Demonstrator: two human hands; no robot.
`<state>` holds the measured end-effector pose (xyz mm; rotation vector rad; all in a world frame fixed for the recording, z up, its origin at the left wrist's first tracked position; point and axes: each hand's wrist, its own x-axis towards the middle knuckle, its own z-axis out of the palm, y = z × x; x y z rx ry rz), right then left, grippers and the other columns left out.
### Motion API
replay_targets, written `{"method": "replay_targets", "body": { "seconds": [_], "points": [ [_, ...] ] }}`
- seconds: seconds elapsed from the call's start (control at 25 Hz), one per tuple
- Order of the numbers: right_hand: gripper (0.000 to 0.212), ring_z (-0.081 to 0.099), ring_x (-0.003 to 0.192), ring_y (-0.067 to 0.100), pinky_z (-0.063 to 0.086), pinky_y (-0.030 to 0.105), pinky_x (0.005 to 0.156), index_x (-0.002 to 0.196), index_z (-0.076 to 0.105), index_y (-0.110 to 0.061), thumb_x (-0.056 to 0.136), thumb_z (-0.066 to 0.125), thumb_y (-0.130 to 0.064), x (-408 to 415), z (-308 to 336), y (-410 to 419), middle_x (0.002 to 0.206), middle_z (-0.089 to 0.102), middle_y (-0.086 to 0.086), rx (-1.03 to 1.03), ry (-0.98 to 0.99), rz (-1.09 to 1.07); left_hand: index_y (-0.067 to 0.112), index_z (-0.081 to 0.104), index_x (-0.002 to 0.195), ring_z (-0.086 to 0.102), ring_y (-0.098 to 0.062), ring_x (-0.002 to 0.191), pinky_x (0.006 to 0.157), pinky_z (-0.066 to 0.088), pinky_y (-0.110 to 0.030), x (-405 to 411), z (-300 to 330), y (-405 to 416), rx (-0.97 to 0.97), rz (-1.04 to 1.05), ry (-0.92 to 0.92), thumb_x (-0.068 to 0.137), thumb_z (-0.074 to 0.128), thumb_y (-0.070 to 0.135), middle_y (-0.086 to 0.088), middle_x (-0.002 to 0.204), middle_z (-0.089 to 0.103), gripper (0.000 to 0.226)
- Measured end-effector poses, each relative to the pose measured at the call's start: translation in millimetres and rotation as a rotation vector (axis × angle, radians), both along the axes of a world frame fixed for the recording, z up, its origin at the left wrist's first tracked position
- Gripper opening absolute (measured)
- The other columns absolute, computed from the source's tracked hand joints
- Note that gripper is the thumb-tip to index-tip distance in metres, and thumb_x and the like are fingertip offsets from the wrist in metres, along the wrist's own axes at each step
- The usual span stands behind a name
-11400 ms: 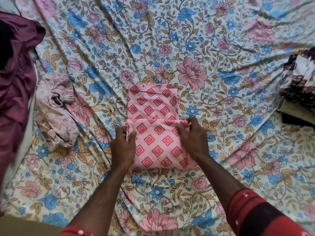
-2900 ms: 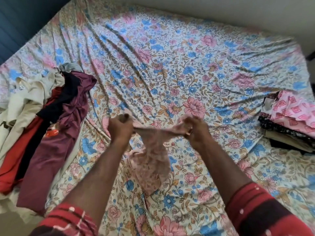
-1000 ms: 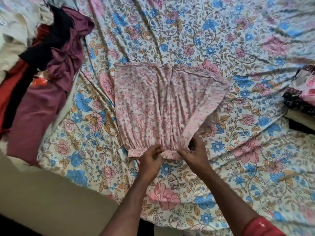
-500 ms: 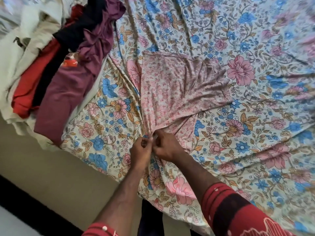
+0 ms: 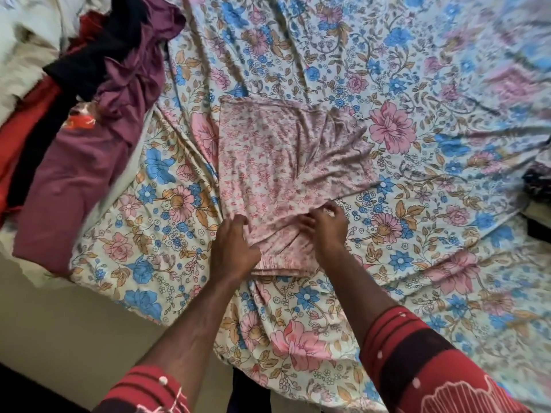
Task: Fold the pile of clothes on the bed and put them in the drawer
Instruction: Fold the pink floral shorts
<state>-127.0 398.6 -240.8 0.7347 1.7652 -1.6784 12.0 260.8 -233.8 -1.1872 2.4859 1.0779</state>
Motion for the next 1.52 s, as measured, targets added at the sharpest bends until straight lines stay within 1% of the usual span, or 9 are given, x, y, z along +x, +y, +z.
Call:
{"method": "replay_targets", "body": {
  "seconds": [0.36, 0.48, 0.64, 0.8, 1.0, 1.12, 1.2, 1.32, 1.52],
  "points": [
    [0.018, 0.055, 0.039, 0.009, 0.042, 0.022, 0.038, 0.1, 0.064, -0.003, 0.099, 0.066, -0.021, -117, 0, 12, 0.079, 0.072, 0.01, 0.097, -0.214, -0.359, 0.01, 0.069, 0.115, 0.064, -0.022, 0.107, 0.095, 0.052, -0.037, -114, 12, -54, 0.398, 0.05, 0.239, 0.094, 0.072, 0.028, -0.004, 0.111, 0.069, 0.028],
    [0.022, 0.068, 0.064, 0.014, 0.053, 0.026, 0.053, 0.114, 0.066, -0.008, 0.097, 0.067, -0.023, -133, -18, 13, 0.096, 0.072, 0.007, 0.139, -0.18, -0.278, 0.014, 0.068, 0.109, 0.063, -0.02, 0.1, 0.089, 0.05, -0.038, -142, 7, -59, 0.54, 0.095, 0.297, 0.092, 0.068, 0.034, -0.001, 0.105, 0.068, 0.026],
    [0.008, 0.061, 0.074, 0.013, 0.055, 0.03, 0.07, 0.094, 0.058, -0.017, 0.099, 0.061, -0.011, -139, 6, -9, 0.09, 0.064, 0.0, 0.432, 0.18, -0.208, 0.015, 0.069, 0.108, 0.064, -0.026, 0.105, 0.087, 0.049, -0.04, -163, 6, -59, 0.749, 0.148, 0.335, 0.104, 0.056, 0.024, -0.006, 0.108, 0.068, 0.016],
    [0.009, 0.054, 0.069, 0.01, 0.05, 0.019, 0.063, 0.091, 0.057, -0.005, 0.097, 0.062, -0.008, -154, 53, -78, 0.083, 0.06, 0.004, 0.333, 0.601, 0.074, 0.015, 0.069, 0.11, 0.065, -0.03, 0.107, 0.091, 0.048, -0.042, -165, 6, -60, 0.948, 0.32, 0.297, 0.104, 0.047, 0.044, -0.01, 0.111, 0.072, 0.037],
    [0.009, 0.055, 0.067, 0.005, 0.051, 0.01, 0.063, 0.092, 0.056, -0.012, 0.098, 0.064, -0.012, -158, 62, -209, 0.079, 0.058, -0.004, 0.308, 0.749, 0.548, 0.014, 0.073, 0.115, 0.074, -0.022, 0.104, 0.085, 0.06, -0.031, -138, 2, -61, 1.126, 0.552, 0.31, 0.098, 0.045, 0.061, -0.01, 0.112, 0.076, 0.057],
    [0.041, 0.066, 0.089, 0.019, 0.057, 0.034, 0.081, 0.117, 0.06, -0.011, 0.093, 0.071, -0.043, -134, 38, -254, 0.102, 0.068, 0.004, 0.359, 0.559, 0.819, 0.019, 0.069, 0.126, 0.065, -0.028, 0.123, 0.106, 0.049, -0.047, -110, -25, -72, 1.016, 0.566, 0.239, 0.08, 0.068, 0.075, -0.006, 0.125, 0.072, 0.073],
    [0.034, 0.067, 0.087, 0.018, 0.057, 0.035, 0.081, 0.11, 0.065, -0.012, 0.093, 0.07, -0.041, -117, 25, -253, 0.1, 0.071, 0.004, 0.393, 0.559, 0.82, 0.024, 0.071, 0.122, 0.065, -0.029, 0.121, 0.107, 0.048, -0.056, -87, -47, -75, 0.963, 0.552, 0.182, 0.066, 0.081, 0.074, -0.003, 0.123, 0.073, 0.076],
    [0.011, 0.063, 0.076, 0.006, 0.052, 0.027, 0.07, 0.095, 0.069, -0.013, 0.096, 0.066, -0.024, -94, 15, -215, 0.085, 0.068, -0.004, 0.355, 0.592, 0.788, 0.024, 0.068, 0.121, 0.071, -0.017, 0.111, 0.098, 0.056, -0.046, -64, -22, -70, 0.99, 0.52, 0.131, 0.065, 0.092, 0.05, 0.004, 0.117, 0.075, 0.066],
    [0.009, 0.064, 0.072, 0.005, 0.055, 0.025, 0.065, 0.089, 0.066, -0.017, 0.098, 0.065, -0.02, -48, 7, -130, 0.079, 0.066, -0.009, 0.351, 0.578, 0.824, 0.02, 0.071, 0.113, 0.075, -0.009, 0.088, 0.082, 0.06, -0.035, -28, -10, -54, 0.75, 0.346, 0.06, 0.088, 0.078, 0.022, 0.006, 0.1, 0.079, 0.026]
  ]
}}
